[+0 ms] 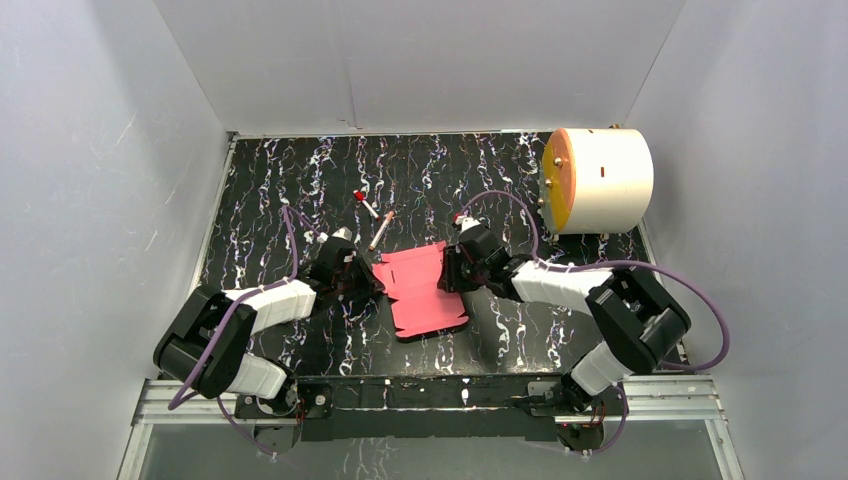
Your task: Fold the paper box
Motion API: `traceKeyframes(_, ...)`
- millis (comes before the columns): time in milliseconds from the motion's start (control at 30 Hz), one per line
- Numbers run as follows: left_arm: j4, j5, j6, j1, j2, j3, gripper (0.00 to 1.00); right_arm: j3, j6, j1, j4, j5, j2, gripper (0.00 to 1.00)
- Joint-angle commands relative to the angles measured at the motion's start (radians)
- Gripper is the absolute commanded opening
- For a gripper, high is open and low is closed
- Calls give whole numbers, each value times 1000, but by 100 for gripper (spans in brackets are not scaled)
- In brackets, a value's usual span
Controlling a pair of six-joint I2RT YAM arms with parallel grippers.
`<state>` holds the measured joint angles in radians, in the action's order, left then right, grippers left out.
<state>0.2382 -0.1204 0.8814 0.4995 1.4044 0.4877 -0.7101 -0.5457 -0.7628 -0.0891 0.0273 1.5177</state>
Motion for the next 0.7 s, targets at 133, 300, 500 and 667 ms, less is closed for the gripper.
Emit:
traceKeyframes(133,-34,17,-38,10,-52,53,3,-127,27,-49,65,-59,22,44)
traceKeyframes(300,-76,33,-98,10,-64,84,2,-141,144,-40,124,-70,-52,54)
traceKeyframes(500,-143,49,-187,11,-57,147,2,-237,342,61,235,75,-76,62)
traceKeyframes(667,-177,68,-254,15,-38,196,2,-337,507,158,280,255,-18,66)
